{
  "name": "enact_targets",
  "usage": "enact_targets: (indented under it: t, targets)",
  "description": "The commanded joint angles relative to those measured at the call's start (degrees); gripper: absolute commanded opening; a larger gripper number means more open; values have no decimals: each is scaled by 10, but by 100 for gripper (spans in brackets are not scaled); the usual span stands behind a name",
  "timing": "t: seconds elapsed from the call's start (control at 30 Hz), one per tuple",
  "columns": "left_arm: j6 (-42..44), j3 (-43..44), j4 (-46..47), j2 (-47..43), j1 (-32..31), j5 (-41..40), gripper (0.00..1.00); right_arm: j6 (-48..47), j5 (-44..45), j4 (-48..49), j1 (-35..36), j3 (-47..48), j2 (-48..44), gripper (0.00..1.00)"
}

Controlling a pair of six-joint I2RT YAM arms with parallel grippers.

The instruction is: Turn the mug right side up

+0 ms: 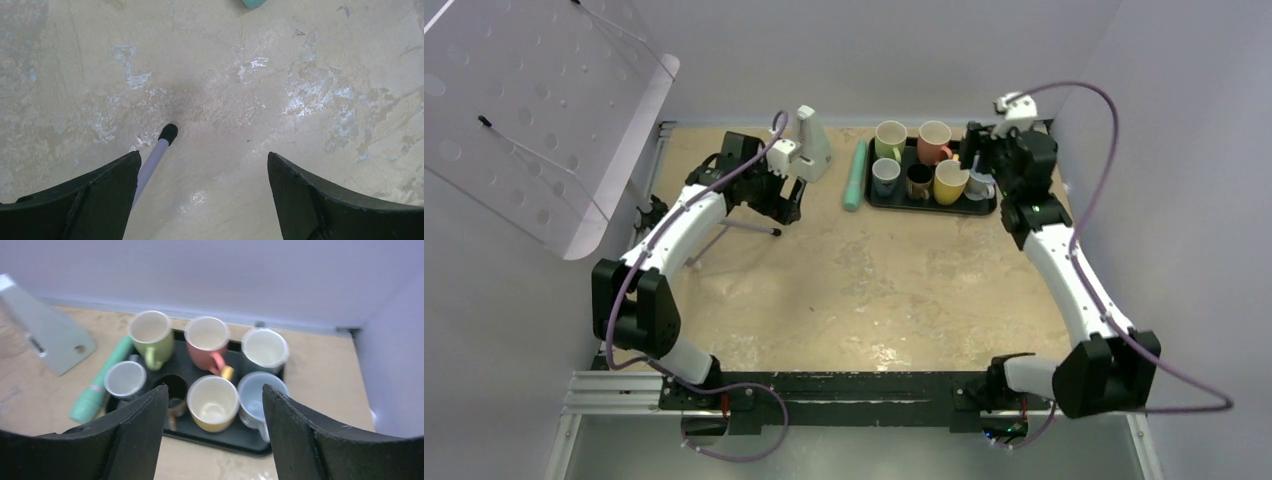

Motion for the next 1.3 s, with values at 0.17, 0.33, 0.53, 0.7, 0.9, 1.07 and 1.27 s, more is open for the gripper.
enact_targets:
  t: [0.17, 0.33, 0.53, 0.7, 0.9, 1.07, 1.27]
  targets:
    - [15, -145, 86, -206, -7, -58, 100, 69, 39, 308, -107, -349, -247, 73]
    - [133, -305, 82, -381, -7, 1, 100, 98, 98, 328, -107, -426, -287, 73]
    - [93, -486, 312, -511, -7, -8, 100, 125, 191, 372, -107, -557, -385, 73]
    - [54, -536, 434, -457, -7, -105, 100, 106, 215, 471, -107, -683, -506, 73]
    - [0, -646, 539, -510, -7, -118, 100, 103, 194, 465, -108, -695, -507, 73]
    - [-36, -699, 568, -544, -7, -136, 100, 104, 189, 434, -107, -657, -464, 73]
    - [-46, -698, 567, -545, -7, -161, 100, 106, 186, 429, -120, -656, -464, 73]
